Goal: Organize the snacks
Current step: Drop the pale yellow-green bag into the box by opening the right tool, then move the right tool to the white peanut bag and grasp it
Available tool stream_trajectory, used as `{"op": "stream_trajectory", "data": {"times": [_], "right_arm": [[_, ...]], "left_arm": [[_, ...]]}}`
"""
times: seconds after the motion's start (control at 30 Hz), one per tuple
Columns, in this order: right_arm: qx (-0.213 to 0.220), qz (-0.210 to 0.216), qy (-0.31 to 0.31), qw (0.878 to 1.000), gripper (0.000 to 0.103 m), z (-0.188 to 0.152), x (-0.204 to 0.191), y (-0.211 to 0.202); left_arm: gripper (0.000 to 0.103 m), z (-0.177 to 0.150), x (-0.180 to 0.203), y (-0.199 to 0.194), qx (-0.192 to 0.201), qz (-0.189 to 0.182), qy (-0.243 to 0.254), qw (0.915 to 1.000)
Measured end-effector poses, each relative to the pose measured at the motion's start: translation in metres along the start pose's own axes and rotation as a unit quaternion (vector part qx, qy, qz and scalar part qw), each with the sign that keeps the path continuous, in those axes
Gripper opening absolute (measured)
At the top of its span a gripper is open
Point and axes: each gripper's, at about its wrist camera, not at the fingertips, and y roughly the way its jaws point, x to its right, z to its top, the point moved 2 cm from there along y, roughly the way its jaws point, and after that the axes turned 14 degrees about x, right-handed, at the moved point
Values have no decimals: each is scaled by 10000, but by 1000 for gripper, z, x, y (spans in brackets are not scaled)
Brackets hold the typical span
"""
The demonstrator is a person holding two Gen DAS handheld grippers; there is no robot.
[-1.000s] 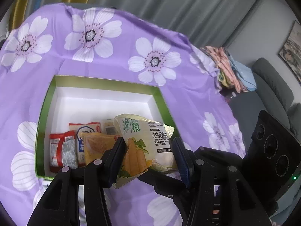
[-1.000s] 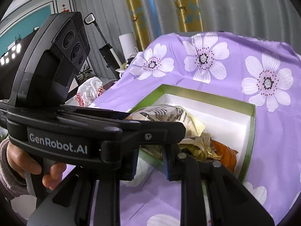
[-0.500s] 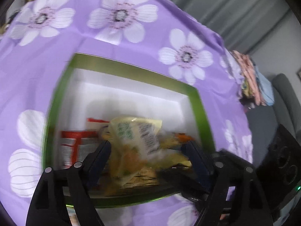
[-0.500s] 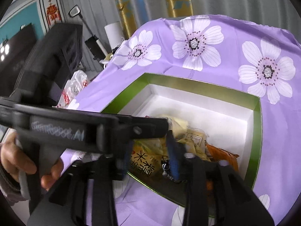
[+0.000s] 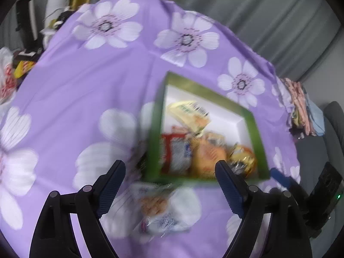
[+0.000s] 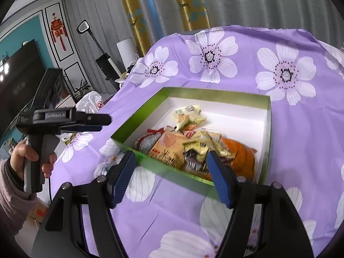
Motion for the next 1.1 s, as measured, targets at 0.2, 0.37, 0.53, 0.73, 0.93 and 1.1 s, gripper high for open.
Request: {"op": "stream_trajectory", "data": {"times": [0.2,0.37,0.53,0.73,0.93,1.1], "right_arm": [[-228,131,18,9997,69,-17,-14,0],[-518,348,-144,9979,69,-31,-35,10],[-740,540,-394,9950,69,-43,-57,23],[-958,679,-813,9897,69,-53,-77,40],[-1080,875,-1351,9810,68,-57,-95,58],[-1197,1010,-1486,9764,64,-57,-103,71]], "left_arm": [[85,-32,-26,-14,-168,96,-327,9993],[85,-54,-43,-14,-219,52,-771,9968],[85,-70,-50,-15,-263,35,-945,9952],[85,-73,-46,-19,-200,-59,-759,9969],[85,-73,-37,-18,-135,7,-341,9993],[85,-73,-33,-15,-121,-96,-243,9996]]}}
